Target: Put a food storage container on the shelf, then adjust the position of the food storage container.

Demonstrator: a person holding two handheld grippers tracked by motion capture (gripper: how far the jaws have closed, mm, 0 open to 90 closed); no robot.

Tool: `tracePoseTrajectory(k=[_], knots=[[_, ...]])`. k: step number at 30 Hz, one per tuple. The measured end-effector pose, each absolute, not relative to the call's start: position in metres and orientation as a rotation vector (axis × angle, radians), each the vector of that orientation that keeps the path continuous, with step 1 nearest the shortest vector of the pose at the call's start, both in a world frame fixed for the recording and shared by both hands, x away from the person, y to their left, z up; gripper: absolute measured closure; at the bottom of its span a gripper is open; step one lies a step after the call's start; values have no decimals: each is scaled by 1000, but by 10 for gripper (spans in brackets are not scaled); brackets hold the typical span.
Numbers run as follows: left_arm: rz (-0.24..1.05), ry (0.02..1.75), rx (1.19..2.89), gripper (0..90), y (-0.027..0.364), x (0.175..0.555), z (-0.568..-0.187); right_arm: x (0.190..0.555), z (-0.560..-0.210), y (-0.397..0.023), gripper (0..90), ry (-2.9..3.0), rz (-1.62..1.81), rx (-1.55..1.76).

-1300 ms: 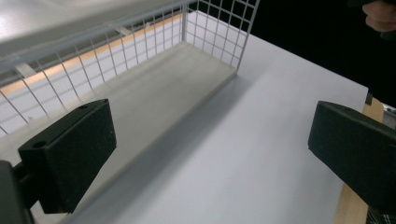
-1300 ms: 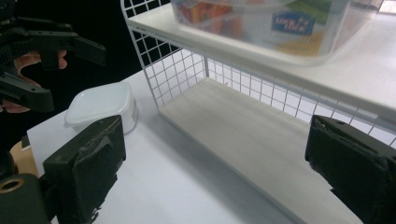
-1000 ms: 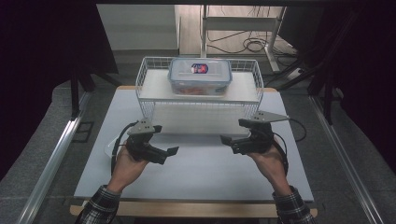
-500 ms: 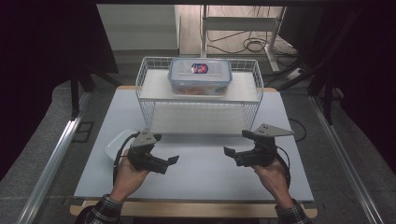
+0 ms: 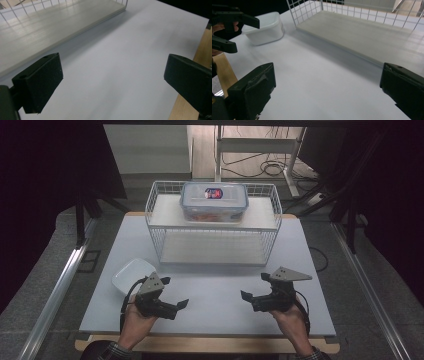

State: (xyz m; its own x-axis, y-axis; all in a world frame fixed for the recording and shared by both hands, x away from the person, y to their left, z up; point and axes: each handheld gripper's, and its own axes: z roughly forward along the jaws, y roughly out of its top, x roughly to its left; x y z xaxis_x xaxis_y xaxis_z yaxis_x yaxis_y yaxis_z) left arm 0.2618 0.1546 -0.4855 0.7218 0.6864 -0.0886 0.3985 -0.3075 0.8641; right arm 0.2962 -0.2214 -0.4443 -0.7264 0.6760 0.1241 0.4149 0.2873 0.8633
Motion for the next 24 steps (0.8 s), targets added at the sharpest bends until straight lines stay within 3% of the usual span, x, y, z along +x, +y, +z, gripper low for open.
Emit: tracePoseTrajectory(k=[14, 17, 18, 20, 24], knots=[[327, 939, 1935, 29, 158, 267, -494, 291, -480, -224, 8, 2334, 1344, 1057], [338, 952, 1961, 109, 158, 269, -490, 292, -482, -225, 8, 2333, 1343, 1068], [359, 951, 1974, 210, 159, 269, -488, 293, -484, -224, 8, 2337, 1336, 1072], [387, 950, 2001, 258, 161, 270, -484, 293, -484, -224, 8, 2341, 1332, 1072], [406, 952, 2009, 502, 173, 275, -478, 293, -487, -222, 8, 2360, 1324, 1067]])
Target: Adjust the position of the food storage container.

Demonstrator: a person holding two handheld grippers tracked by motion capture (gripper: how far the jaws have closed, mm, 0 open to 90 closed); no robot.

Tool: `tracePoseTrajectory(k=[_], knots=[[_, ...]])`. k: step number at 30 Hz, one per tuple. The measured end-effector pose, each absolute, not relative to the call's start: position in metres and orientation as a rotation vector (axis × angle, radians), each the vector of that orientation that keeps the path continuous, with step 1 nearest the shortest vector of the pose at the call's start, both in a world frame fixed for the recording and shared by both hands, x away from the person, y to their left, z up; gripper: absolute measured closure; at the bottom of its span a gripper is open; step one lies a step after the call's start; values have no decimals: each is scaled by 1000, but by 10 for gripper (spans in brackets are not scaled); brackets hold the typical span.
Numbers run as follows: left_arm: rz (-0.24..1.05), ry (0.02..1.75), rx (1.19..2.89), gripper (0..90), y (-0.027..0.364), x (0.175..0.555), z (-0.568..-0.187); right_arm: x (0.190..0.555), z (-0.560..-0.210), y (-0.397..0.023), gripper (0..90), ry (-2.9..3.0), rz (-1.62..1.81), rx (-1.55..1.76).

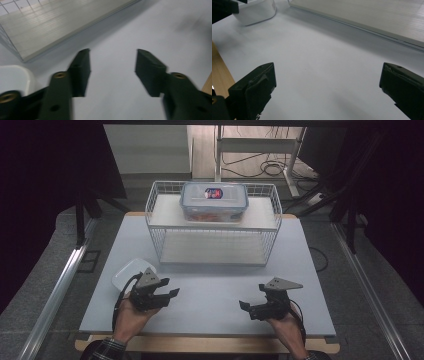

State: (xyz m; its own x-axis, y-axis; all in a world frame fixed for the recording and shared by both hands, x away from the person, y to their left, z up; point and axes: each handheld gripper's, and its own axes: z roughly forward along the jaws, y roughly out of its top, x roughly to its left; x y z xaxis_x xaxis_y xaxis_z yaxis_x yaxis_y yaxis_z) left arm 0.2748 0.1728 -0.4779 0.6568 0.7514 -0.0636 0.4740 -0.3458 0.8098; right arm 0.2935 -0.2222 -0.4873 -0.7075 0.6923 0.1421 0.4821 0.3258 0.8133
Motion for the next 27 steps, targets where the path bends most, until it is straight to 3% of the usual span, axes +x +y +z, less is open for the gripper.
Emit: tracePoseTrajectory(k=[2, 4, 6, 11, 27], knots=[[433, 967, 2005, 628, 181, 279, -475, 294, -489, -222, 10, 2376, 1314, 1056], [459, 977, 2012, 655, 189, 285, -473, 294, -490, -221, 10, 2379, 1308, 1057], [459, 992, 2008, 774, 199, 290, -472, 295, -491, -222, 13, 2384, 1300, 1054], [461, 1072, 1985, 898, 222, 302, -475, 296, -493, -222, 16, 2391, 1295, 1059], [560, 1364, 1835, 899, 295, 321, -490, 297, -498, -219, 23, 2425, 1266, 1060]])
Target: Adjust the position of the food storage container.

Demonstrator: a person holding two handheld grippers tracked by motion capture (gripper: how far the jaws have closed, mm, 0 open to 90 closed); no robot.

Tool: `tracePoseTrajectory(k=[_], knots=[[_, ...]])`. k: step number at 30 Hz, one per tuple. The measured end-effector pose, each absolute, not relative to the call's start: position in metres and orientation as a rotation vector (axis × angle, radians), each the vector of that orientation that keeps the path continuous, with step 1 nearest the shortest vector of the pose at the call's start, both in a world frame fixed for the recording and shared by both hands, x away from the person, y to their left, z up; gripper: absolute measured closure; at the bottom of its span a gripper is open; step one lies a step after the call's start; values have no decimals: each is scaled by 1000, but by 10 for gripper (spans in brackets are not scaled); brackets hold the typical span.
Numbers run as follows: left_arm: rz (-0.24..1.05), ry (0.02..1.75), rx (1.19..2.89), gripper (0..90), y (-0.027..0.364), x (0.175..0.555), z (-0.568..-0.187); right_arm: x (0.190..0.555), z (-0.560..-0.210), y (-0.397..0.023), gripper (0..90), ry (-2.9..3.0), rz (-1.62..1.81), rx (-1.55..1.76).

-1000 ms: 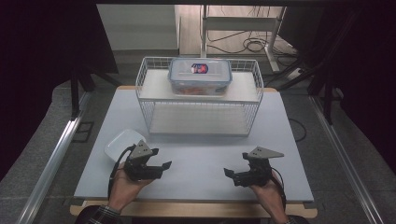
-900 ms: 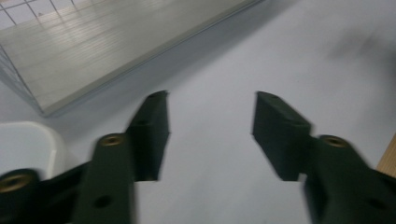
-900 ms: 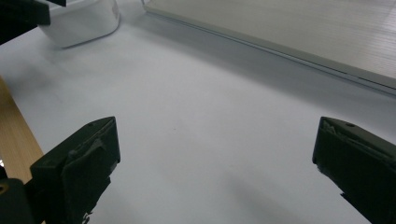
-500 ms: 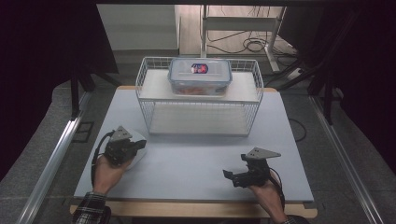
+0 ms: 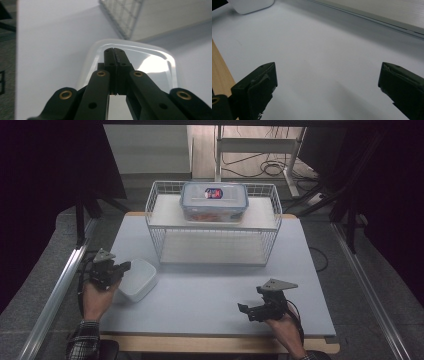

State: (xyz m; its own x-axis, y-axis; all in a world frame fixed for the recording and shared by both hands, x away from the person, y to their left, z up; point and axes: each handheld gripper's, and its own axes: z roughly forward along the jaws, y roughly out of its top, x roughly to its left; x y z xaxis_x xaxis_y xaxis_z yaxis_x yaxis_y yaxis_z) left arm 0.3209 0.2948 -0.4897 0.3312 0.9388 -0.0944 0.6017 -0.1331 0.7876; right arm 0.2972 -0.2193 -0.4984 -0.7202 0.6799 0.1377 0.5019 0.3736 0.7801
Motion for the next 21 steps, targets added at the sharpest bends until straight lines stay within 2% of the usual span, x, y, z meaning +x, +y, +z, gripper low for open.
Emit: tracePoseTrajectory(k=[7, 9, 21], knots=[[611, 1431, 1824, 899, 313, 329, -499, 297, -500, -217, 26, 2438, 1253, 1060], [663, 1454, 1839, 899, 316, 330, -500, 298, -501, -217, 27, 2442, 1247, 1058], [545, 1458, 1856, 900, 312, 332, -507, 298, -502, -218, 31, 2449, 1240, 1065]])
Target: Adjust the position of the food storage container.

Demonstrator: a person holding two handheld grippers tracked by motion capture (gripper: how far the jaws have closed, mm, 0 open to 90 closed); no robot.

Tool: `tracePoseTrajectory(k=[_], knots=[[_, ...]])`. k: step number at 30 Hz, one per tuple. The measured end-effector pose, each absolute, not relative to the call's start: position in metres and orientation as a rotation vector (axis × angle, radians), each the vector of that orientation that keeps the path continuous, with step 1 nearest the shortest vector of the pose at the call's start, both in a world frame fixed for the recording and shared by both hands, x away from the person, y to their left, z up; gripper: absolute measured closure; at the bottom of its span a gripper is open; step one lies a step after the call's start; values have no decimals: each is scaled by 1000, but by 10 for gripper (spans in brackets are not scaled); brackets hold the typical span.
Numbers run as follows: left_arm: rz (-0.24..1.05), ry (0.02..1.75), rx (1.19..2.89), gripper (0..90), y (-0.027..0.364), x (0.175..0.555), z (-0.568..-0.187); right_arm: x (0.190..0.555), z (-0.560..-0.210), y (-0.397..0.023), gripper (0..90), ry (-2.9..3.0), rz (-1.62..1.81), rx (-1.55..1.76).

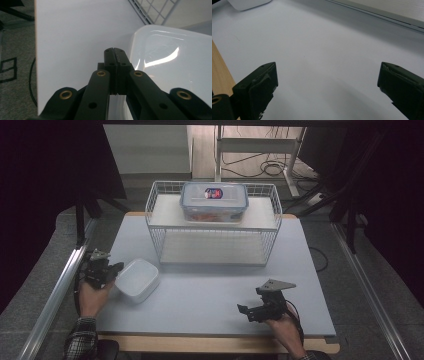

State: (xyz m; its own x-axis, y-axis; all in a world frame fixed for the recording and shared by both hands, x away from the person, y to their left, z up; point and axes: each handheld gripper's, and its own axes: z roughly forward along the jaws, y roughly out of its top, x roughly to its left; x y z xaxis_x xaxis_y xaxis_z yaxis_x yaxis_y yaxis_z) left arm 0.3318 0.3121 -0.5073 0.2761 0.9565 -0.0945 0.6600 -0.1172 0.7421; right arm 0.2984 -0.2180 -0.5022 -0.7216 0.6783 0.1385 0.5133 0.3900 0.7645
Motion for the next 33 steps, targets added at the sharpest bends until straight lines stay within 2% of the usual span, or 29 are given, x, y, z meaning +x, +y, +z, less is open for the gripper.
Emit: tracePoseTrajectory(k=[9, 33], knots=[[476, 1396, 1890, 900, 284, 324, -507, 299, -504, -219, 31, 2459, 1229, 1081], [277, 1150, 2027, 899, 177, 308, -500, 300, -506, -218, 31, 2478, 1220, 1086]])
